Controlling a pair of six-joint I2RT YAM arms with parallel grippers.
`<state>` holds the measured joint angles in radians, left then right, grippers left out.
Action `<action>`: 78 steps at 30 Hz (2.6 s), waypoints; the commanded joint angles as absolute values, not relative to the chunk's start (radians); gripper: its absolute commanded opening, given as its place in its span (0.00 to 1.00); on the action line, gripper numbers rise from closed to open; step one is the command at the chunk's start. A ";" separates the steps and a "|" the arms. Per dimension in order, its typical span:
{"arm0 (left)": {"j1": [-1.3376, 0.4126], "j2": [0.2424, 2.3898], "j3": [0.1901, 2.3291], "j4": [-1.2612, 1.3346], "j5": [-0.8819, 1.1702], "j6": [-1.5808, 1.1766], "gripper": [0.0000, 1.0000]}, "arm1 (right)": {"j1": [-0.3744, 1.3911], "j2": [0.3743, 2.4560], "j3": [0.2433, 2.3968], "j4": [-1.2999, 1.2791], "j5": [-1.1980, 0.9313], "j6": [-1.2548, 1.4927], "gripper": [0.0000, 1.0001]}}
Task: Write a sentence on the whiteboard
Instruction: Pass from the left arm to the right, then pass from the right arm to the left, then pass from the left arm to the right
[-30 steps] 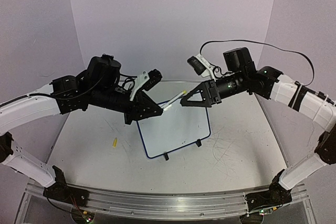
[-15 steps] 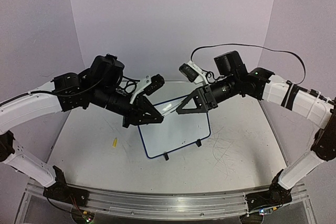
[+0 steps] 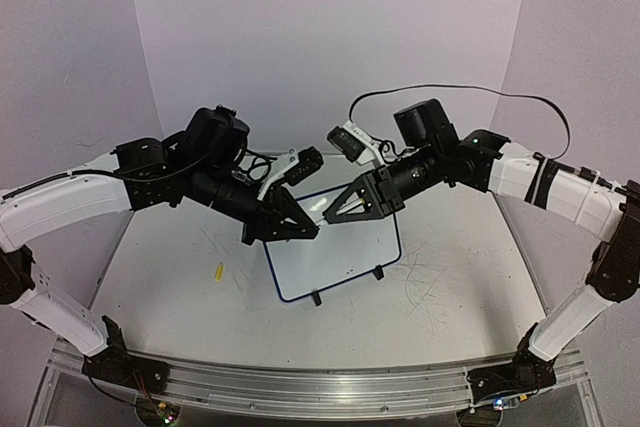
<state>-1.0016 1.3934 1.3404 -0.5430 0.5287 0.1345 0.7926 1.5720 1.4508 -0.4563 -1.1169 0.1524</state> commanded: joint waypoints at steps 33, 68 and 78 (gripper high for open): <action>-1.000 1.358 1.360 -0.569 0.518 0.116 0.16 | 0.816 1.571 1.477 -0.403 -1.079 0.148 0.00; -0.999 1.401 1.428 -0.577 0.490 0.078 0.00 | 0.854 1.603 1.463 -0.381 -1.003 0.170 0.17; -0.999 1.406 1.431 -0.570 0.479 0.068 0.00 | 0.873 1.615 1.461 -0.369 -0.974 0.176 0.15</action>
